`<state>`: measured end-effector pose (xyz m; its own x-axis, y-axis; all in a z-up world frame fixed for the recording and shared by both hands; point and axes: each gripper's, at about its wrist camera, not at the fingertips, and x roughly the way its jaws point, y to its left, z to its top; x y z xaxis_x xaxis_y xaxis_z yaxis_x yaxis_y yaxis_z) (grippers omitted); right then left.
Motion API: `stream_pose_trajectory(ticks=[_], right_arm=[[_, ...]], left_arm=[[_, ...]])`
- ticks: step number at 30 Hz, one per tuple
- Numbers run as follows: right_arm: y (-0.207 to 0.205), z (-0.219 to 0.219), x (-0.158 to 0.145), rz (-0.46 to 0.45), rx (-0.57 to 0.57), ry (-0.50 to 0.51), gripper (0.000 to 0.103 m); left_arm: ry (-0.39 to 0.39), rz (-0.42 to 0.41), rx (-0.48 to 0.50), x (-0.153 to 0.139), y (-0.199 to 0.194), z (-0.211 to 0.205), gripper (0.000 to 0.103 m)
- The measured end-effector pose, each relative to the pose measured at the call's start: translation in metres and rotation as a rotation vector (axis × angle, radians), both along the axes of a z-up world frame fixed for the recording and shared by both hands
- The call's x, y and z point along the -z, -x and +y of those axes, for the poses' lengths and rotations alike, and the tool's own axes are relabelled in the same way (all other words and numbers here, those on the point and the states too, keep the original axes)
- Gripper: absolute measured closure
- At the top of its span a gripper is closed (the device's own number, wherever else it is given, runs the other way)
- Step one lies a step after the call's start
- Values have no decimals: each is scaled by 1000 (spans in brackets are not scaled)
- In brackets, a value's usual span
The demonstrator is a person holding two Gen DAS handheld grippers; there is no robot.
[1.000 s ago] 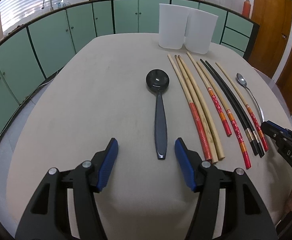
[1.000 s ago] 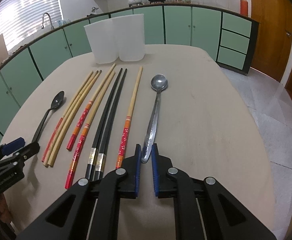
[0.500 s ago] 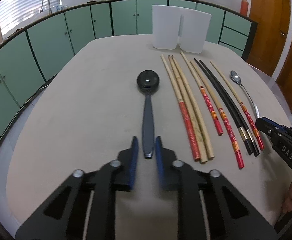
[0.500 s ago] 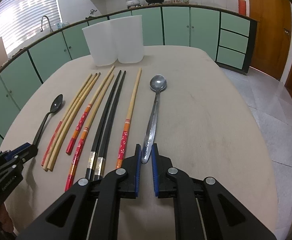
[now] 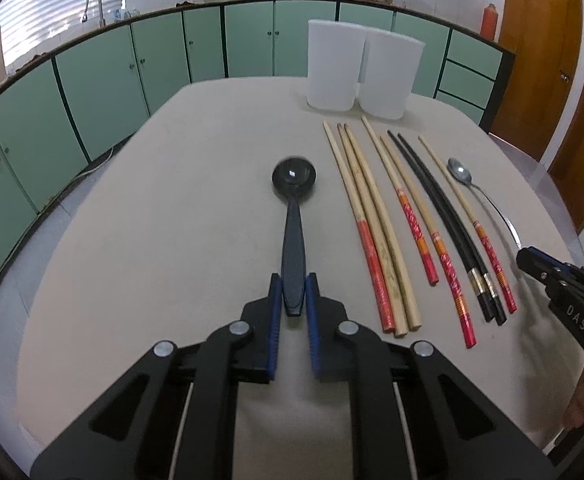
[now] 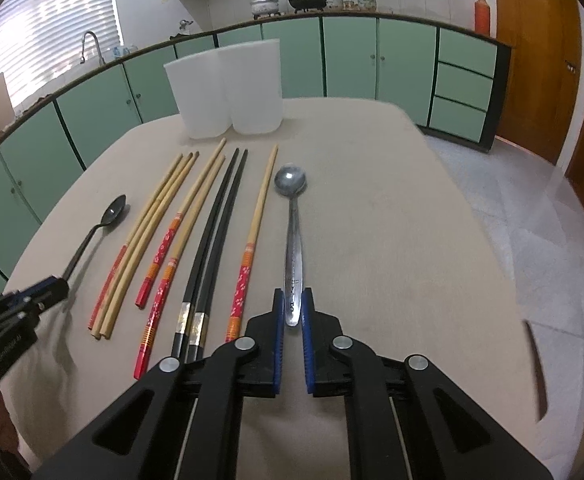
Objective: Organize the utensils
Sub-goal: 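Lift the black spoon with the right tool and drop it into the white holder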
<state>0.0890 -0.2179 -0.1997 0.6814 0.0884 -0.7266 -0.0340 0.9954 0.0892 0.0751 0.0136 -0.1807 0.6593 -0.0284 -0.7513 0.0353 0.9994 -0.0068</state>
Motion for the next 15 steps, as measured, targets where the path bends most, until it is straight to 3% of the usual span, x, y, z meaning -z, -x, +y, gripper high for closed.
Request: stream_pose_trajectory(ticks=[7,15], right_arm=[[-2,-10,-28,-32,-10,-8,95],[-9,-25,-71,-108,-25,-53,95]], left_arm=[[-37,-76,21,-34,-2,1,92],[0,-159,30,-72,-17,2,92]])
